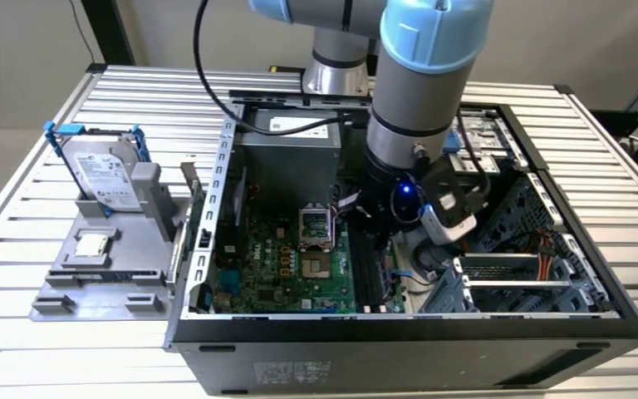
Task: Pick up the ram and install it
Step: 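Insert the ram into the slot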
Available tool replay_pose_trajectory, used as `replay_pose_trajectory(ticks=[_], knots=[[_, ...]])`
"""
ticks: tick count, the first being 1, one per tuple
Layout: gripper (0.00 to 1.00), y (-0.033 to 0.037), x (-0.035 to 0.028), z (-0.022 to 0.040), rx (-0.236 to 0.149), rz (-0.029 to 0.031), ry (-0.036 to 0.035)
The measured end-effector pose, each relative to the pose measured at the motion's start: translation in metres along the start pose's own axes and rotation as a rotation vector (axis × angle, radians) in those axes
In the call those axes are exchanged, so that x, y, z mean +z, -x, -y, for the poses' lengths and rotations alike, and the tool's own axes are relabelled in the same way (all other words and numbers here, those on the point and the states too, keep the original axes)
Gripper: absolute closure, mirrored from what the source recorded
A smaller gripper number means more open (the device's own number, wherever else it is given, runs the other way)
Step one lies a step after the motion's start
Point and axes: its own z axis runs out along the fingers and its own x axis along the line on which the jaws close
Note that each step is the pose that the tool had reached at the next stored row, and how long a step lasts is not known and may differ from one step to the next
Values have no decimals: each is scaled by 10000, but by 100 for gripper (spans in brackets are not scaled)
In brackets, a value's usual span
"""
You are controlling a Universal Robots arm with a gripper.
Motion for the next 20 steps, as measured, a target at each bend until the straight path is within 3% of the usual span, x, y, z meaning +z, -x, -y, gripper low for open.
replay_pose_trajectory(ticks=[9, 13, 20], knots=[[100, -11, 25, 4, -4, -6, -46], [100, -14, 28, 3, -8, -11, -121], [100, -18, 30, 2, 0, -13, -174]])
